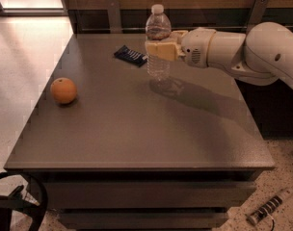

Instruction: Move water bottle near orange

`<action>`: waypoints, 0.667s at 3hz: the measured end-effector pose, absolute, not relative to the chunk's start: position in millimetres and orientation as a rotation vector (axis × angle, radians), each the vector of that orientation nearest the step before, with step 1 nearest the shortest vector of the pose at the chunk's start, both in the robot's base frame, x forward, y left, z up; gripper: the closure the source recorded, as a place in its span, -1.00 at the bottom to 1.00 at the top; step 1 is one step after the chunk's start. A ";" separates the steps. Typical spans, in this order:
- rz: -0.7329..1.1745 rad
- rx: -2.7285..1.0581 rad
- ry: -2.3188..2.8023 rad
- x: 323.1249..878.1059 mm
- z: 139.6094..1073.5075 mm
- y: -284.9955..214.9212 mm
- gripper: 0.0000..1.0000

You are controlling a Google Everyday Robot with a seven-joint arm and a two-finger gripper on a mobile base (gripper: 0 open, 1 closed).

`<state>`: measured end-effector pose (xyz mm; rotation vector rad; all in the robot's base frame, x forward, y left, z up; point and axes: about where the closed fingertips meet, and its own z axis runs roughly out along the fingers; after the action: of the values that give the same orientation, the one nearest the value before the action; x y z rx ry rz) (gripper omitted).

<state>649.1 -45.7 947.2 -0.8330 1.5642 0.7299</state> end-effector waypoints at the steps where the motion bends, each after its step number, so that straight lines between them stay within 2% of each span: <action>1: 0.782 -0.926 1.544 616.3 932.3 -5.9 1.00; 2: 0.814 -1.033 1.503 586.9 926.5 30.9 1.00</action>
Offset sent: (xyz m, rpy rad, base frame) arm -0.0884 0.1039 -0.0266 -0.0821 -0.0457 0.2656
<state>586.9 30.9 926.5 -1.0329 1.5032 0.8138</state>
